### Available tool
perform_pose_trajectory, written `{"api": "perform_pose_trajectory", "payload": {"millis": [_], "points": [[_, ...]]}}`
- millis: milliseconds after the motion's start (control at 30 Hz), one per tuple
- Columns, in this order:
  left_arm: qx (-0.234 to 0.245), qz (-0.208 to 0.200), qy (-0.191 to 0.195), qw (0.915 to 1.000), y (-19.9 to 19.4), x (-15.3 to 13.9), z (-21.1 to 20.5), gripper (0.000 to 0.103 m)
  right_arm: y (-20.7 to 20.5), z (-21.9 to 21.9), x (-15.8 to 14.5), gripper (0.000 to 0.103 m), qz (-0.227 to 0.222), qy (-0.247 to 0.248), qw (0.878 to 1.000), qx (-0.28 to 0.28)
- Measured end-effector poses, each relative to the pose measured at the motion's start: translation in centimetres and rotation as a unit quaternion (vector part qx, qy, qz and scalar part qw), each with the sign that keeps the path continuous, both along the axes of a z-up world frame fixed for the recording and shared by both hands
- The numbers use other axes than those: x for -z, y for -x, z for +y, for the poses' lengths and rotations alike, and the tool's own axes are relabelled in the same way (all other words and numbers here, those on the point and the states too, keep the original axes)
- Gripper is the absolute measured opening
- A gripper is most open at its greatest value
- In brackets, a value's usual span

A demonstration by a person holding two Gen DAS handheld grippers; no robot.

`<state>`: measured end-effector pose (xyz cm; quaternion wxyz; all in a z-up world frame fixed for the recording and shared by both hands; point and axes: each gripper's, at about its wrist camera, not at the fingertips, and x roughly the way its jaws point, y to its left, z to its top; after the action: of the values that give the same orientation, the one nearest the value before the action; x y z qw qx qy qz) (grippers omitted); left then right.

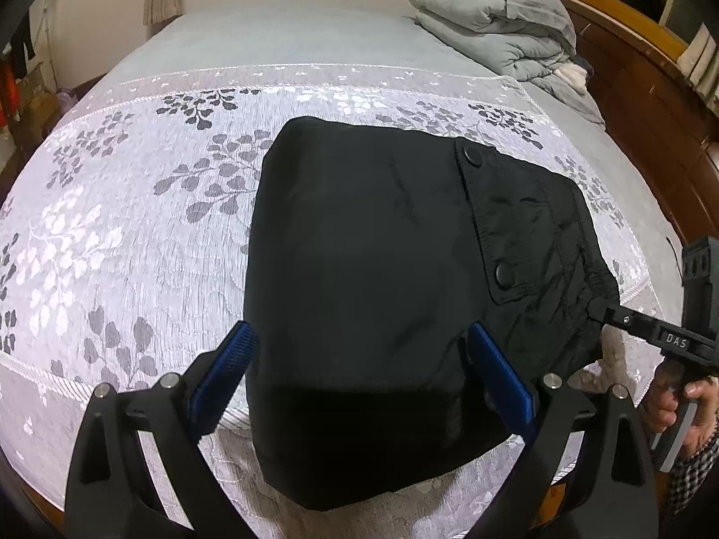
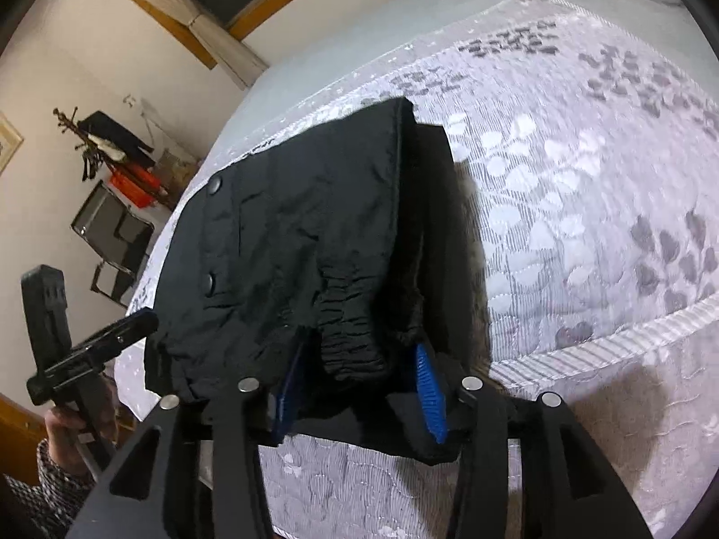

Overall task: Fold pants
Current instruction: 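Open the right tool and release the folded edge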

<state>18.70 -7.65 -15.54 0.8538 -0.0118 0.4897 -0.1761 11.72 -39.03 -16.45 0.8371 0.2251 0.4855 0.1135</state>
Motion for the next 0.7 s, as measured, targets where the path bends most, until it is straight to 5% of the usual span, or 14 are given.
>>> {"api": "perform_pose_trajectory", "payload": {"millis": [367,700], "points": [[0.017,-0.034,-0.015,0.9992,1.5,-2.2,-0.6,0.095,1.8,1.4,-5.8,0.048,-0.077,0.036,0.996,-0.013],[0.021,-0.017,-0.019,0.9995,2.1,-0.7,-0.6,0.096,1.1,4.0,-4.1,0.047,-0.058,0.049,0.997,-0.034]]}}
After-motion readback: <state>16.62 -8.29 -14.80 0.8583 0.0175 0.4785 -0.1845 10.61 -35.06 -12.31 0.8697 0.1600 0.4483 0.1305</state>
